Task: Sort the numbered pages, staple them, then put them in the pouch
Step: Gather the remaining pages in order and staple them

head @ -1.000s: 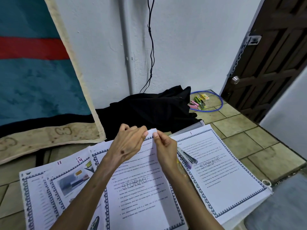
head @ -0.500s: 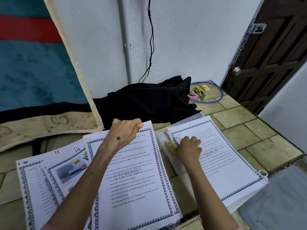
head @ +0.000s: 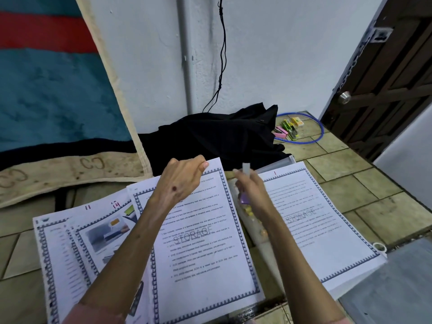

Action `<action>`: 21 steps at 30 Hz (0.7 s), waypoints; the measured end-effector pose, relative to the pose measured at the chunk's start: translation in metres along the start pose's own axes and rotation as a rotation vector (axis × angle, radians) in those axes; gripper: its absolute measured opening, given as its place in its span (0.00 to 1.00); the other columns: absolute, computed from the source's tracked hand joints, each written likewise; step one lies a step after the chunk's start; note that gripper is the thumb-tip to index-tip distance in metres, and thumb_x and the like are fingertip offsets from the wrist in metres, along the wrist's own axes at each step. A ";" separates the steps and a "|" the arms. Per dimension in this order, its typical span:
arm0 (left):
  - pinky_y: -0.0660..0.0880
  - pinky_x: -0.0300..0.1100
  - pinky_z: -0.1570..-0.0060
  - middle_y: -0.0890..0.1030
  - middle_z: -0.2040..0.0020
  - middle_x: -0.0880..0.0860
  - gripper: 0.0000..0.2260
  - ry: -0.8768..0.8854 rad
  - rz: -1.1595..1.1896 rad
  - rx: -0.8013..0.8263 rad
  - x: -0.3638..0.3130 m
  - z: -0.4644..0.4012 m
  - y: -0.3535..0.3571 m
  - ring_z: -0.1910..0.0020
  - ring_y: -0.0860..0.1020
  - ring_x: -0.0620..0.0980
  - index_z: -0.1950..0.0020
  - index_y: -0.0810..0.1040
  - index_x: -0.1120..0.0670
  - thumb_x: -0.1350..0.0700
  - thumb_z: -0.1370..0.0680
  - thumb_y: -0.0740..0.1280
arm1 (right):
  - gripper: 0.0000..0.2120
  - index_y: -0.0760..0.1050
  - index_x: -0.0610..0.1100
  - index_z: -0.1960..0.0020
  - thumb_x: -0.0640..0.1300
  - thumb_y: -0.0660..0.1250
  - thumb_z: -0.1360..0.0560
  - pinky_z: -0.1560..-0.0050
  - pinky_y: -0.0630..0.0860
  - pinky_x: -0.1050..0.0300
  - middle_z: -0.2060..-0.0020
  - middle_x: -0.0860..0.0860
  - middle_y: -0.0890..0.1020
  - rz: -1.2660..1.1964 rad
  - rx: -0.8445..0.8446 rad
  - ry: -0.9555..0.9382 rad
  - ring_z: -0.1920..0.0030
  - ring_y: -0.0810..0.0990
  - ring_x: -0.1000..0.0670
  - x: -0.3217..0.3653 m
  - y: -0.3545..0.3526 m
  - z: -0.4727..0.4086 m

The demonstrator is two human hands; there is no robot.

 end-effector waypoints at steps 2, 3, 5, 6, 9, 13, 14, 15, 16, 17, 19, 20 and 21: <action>0.60 0.43 0.59 0.67 0.71 0.46 0.11 -0.021 0.008 -0.028 0.000 -0.002 -0.003 0.69 0.67 0.52 0.58 0.64 0.52 0.51 0.18 0.51 | 0.13 0.77 0.43 0.52 0.49 0.58 0.20 0.60 0.77 0.62 0.62 0.54 0.83 0.011 0.091 0.003 0.61 0.81 0.54 -0.006 0.023 0.005; 0.60 0.42 0.60 0.68 0.69 0.46 0.10 -0.031 0.001 -0.034 0.000 -0.002 -0.005 0.68 0.68 0.52 0.57 0.64 0.52 0.51 0.18 0.51 | 0.15 0.78 0.43 0.49 0.50 0.57 0.20 0.57 0.78 0.60 0.57 0.52 0.84 -0.005 0.092 0.009 0.57 0.83 0.54 -0.009 0.029 0.006; 0.60 0.43 0.62 0.69 0.68 0.47 0.11 -0.041 -0.017 -0.033 0.001 -0.002 -0.006 0.67 0.71 0.55 0.58 0.64 0.53 0.51 0.18 0.51 | 0.17 0.77 0.41 0.51 0.49 0.54 0.20 0.58 0.76 0.58 0.58 0.49 0.83 -0.110 0.058 0.062 0.58 0.82 0.52 -0.013 0.030 0.004; 0.60 0.43 0.63 0.69 0.69 0.47 0.11 -0.041 -0.020 -0.031 0.002 -0.002 -0.006 0.66 0.73 0.56 0.58 0.64 0.53 0.51 0.18 0.51 | 0.17 0.76 0.40 0.53 0.48 0.53 0.20 0.59 0.74 0.57 0.62 0.47 0.82 -0.250 0.045 0.123 0.61 0.80 0.51 -0.017 0.029 0.001; 0.60 0.43 0.66 0.67 0.70 0.48 0.13 -0.033 -0.017 -0.020 0.006 -0.001 -0.006 0.67 0.72 0.56 0.59 0.64 0.55 0.51 0.18 0.52 | 0.13 0.71 0.40 0.55 0.46 0.53 0.19 0.65 0.70 0.59 0.67 0.47 0.73 -0.719 -0.029 0.253 0.68 0.72 0.52 -0.021 0.021 -0.007; 0.60 0.43 0.67 0.69 0.69 0.49 0.13 -0.012 -0.013 -0.019 0.003 0.000 -0.009 0.68 0.72 0.56 0.60 0.64 0.55 0.51 0.18 0.52 | 0.09 0.71 0.44 0.61 0.44 0.63 0.22 0.78 0.72 0.65 0.69 0.48 0.76 -0.863 -0.122 0.197 0.76 0.74 0.55 -0.014 0.006 -0.017; 0.59 0.43 0.66 0.69 0.70 0.49 0.13 -0.010 -0.010 -0.018 0.002 0.000 -0.010 0.68 0.72 0.56 0.60 0.64 0.55 0.51 0.18 0.52 | 0.10 0.69 0.45 0.62 0.44 0.64 0.23 0.79 0.71 0.66 0.70 0.49 0.75 -0.907 -0.125 0.186 0.77 0.73 0.55 -0.010 0.006 -0.019; 0.59 0.43 0.65 0.69 0.70 0.49 0.13 -0.009 -0.008 -0.019 0.001 0.000 -0.010 0.68 0.72 0.56 0.60 0.63 0.55 0.52 0.18 0.52 | 0.10 0.67 0.45 0.62 0.44 0.63 0.23 0.79 0.69 0.65 0.71 0.49 0.74 -0.954 -0.126 0.175 0.76 0.72 0.55 -0.007 0.007 -0.022; 0.58 0.42 0.64 0.70 0.69 0.50 0.13 -0.006 -0.008 -0.022 -0.001 0.000 -0.011 0.68 0.72 0.56 0.61 0.64 0.55 0.52 0.18 0.53 | 0.10 0.66 0.46 0.63 0.44 0.62 0.23 0.79 0.68 0.64 0.70 0.50 0.72 -0.995 -0.141 0.161 0.75 0.70 0.54 -0.005 0.008 -0.026; 0.59 0.42 0.64 0.71 0.69 0.50 0.13 -0.001 -0.009 -0.029 -0.002 0.000 -0.011 0.68 0.72 0.56 0.61 0.64 0.55 0.52 0.18 0.53 | 0.10 0.65 0.46 0.63 0.45 0.61 0.23 0.76 0.67 0.63 0.69 0.50 0.69 -1.024 -0.162 0.151 0.73 0.69 0.53 -0.004 0.009 -0.030; 0.59 0.40 0.63 0.71 0.69 0.50 0.13 0.015 -0.010 -0.047 -0.005 0.001 -0.012 0.69 0.71 0.54 0.61 0.65 0.55 0.52 0.18 0.53 | 0.11 0.65 0.45 0.63 0.46 0.57 0.23 0.71 0.65 0.61 0.68 0.50 0.67 -1.042 -0.229 0.140 0.70 0.66 0.51 -0.001 0.013 -0.034; 0.60 0.40 0.62 0.71 0.69 0.50 0.13 0.025 -0.008 -0.054 -0.007 0.001 -0.013 0.70 0.70 0.53 0.61 0.64 0.54 0.52 0.18 0.54 | 0.12 0.64 0.45 0.63 0.47 0.56 0.23 0.70 0.65 0.60 0.68 0.50 0.66 -1.040 -0.267 0.122 0.69 0.66 0.51 0.002 0.013 -0.036; 0.61 0.40 0.62 0.71 0.69 0.49 0.13 0.035 -0.006 -0.059 -0.008 0.002 -0.013 0.70 0.69 0.53 0.61 0.64 0.54 0.52 0.18 0.54 | 0.13 0.63 0.45 0.64 0.48 0.55 0.22 0.68 0.66 0.59 0.68 0.50 0.66 -1.041 -0.296 0.102 0.69 0.66 0.50 0.007 0.014 -0.036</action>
Point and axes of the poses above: each hand's wrist, its own z-axis away from the middle knuckle, its own y-axis out of the palm, x = y × z, the point moved 7 cm from there along -z, towards the middle knuckle
